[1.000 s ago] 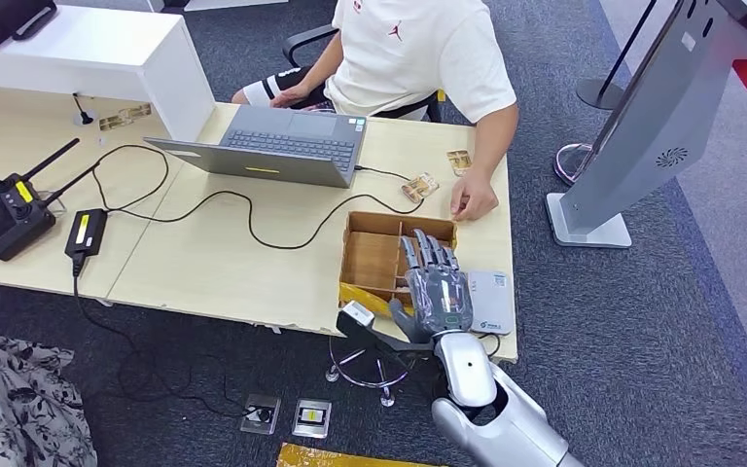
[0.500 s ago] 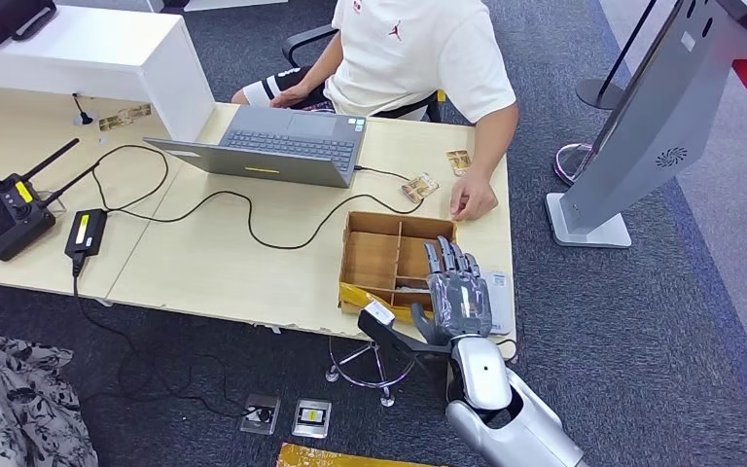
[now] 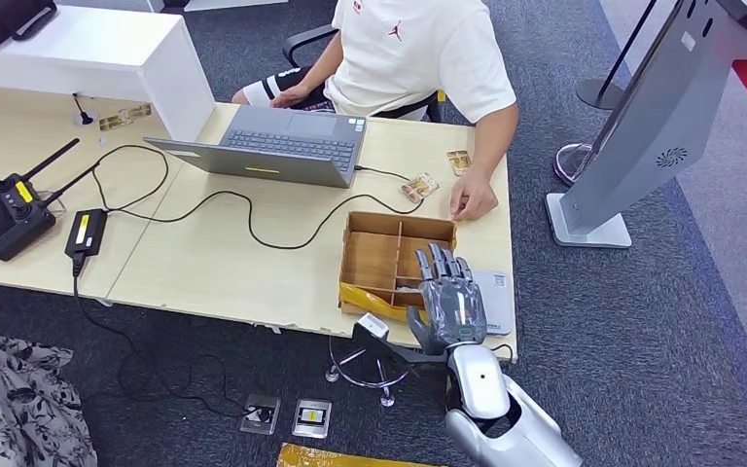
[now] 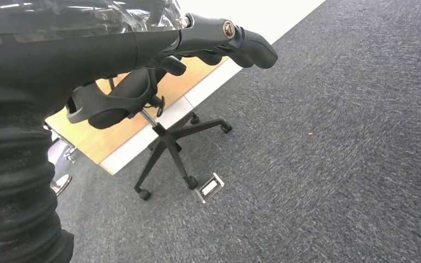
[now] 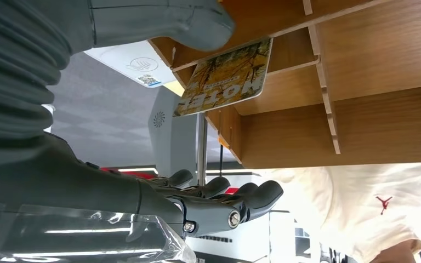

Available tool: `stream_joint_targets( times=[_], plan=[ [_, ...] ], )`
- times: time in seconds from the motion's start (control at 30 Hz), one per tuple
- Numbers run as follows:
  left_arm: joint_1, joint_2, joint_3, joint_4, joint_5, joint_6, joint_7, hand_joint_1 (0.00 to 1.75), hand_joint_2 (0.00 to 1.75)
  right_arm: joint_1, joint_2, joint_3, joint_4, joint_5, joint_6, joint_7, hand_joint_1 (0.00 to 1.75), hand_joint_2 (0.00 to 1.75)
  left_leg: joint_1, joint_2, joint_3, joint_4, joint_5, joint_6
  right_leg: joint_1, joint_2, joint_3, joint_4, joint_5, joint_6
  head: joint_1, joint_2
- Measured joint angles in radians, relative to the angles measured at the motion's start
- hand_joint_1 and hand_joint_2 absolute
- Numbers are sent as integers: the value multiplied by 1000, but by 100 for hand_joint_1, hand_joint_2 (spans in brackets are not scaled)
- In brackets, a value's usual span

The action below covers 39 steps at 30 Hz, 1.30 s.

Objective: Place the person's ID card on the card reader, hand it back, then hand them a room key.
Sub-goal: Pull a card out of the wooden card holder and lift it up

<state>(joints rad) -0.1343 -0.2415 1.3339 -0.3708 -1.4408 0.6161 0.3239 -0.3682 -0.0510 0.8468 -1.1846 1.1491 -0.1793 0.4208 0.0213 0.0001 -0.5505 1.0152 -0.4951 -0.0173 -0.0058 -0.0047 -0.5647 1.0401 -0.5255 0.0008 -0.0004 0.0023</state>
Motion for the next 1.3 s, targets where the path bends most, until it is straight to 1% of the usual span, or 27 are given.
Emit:
stream_joint_targets(
  times=[0.17, 0.3, 0.43, 0.6, 0.83, 0.97, 1.03, 1.3],
  plan=[
    [0, 0, 3, 0, 2, 0, 0, 0, 175, 5, 1, 3, -9, 4, 2, -7, 51, 175, 0, 0, 0, 0, 0, 0, 0, 0, 0, 0, 0, 0, 0, 0],
    [0, 0, 6, 0, 2, 0, 5, 0, 175, 6, 2, 7, -9, 6, 5, -16, 57, 175, 0, 0, 0, 0, 0, 0, 0, 0, 0, 0, 0, 0, 0, 0],
    [0, -2, 7, 0, 0, 0, 20, 0, 175, 6, 7, 10, -6, 8, 6, -26, 55, 175, 0, 0, 0, 0, 0, 0, 0, 0, 0, 0, 0, 0, 0, 0],
    [-1, -3, 13, 0, -2, 0, 27, 0, 175, 2, 13, 11, 3, 15, 9, -28, 60, 175, 0, 0, 0, 0, 0, 0, 0, 0, 0, 0, 0, 0, 0, 0],
    [-1, -3, 17, 0, 0, 0, 22, 0, 175, 1, 17, 11, 5, 41, 16, -4, 58, 175, 0, 0, 0, 0, 0, 0, 0, 0, 0, 0, 0, 0, 0, 0],
    [-2, -3, 17, 0, 2, 0, 19, 0, 175, 1, 18, 12, 5, 55, 32, 10, 50, 175, 0, 0, 0, 0, 0, 0, 0, 0, 0, 0, 0, 0, 0, 0],
    [-2, -3, 17, 0, 3, 0, 18, 0, 175, 1, 18, 12, 5, 58, 37, 14, 49, 175, 0, 0, 0, 0, 0, 0, 0, 0, 0, 0, 0, 0, 0, 0],
    [-3, -3, 17, 0, 3, 0, 18, 0, 175, -1, 18, 12, 11, 66, 49, 22, 60, 175, 0, 0, 0, 0, 0, 0, 0, 0, 0, 0, 0, 0, 0, 0]
  ],
)
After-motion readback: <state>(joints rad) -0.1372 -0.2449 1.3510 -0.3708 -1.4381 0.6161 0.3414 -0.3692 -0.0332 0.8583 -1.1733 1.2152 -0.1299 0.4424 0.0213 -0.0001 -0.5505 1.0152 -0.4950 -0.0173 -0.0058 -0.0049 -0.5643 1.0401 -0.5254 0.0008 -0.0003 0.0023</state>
